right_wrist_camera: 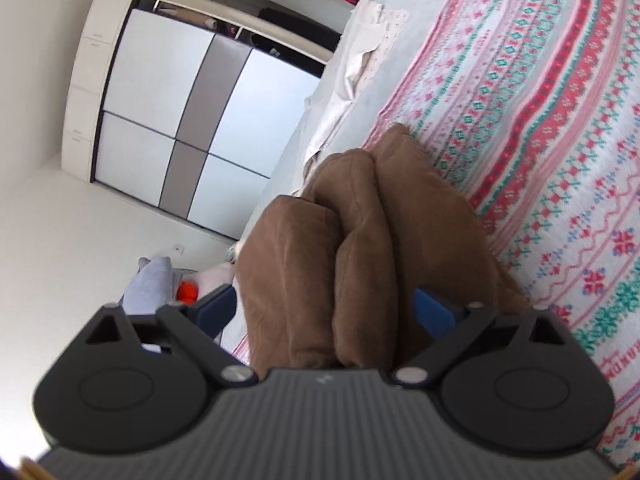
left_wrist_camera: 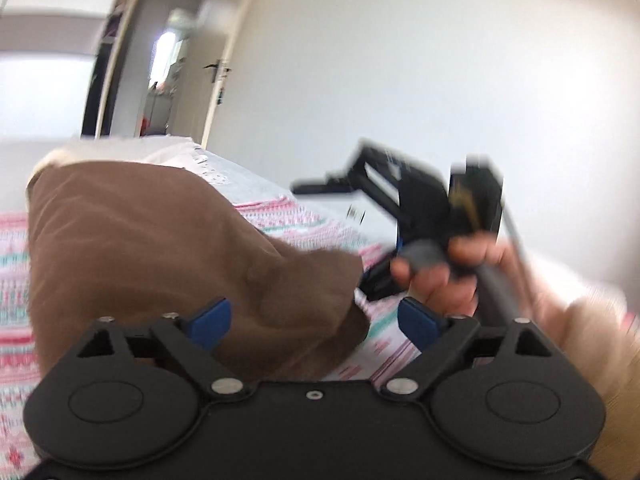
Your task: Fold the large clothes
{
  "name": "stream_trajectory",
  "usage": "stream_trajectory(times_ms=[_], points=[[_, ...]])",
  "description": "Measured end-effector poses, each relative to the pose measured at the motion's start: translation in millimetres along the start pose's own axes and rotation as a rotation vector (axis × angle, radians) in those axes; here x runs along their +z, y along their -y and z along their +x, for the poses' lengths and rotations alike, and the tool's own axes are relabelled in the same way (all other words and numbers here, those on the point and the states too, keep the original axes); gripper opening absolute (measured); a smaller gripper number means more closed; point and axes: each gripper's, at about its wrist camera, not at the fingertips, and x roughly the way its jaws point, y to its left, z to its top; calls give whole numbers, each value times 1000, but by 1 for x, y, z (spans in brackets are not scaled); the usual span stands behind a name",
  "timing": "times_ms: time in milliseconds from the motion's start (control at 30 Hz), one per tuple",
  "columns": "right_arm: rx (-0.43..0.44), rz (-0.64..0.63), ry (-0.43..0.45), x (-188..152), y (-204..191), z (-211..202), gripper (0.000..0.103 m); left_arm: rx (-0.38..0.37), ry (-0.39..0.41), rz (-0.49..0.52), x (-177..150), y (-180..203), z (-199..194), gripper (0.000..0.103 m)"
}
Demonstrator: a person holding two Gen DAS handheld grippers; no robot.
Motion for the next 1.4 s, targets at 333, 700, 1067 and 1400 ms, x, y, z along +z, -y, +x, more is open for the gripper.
stream_trajectory(times_ms=[333, 700, 1067, 1400], points=[[-50, -81, -175, 25, -24, 31, 102, 277, 12, -224, 32, -86, -34, 102], [-301, -443, -310, -1, -83, 106, 31, 334, -25, -462, 3, -133, -20, 102], [-110, -449, -89, 31, -123, 21, 15, 342, -18, -481, 2, -133, -18, 102], [-131, -106, -116, 46, 34, 15, 63, 212, -71, -597, 0, -144, 27, 102]])
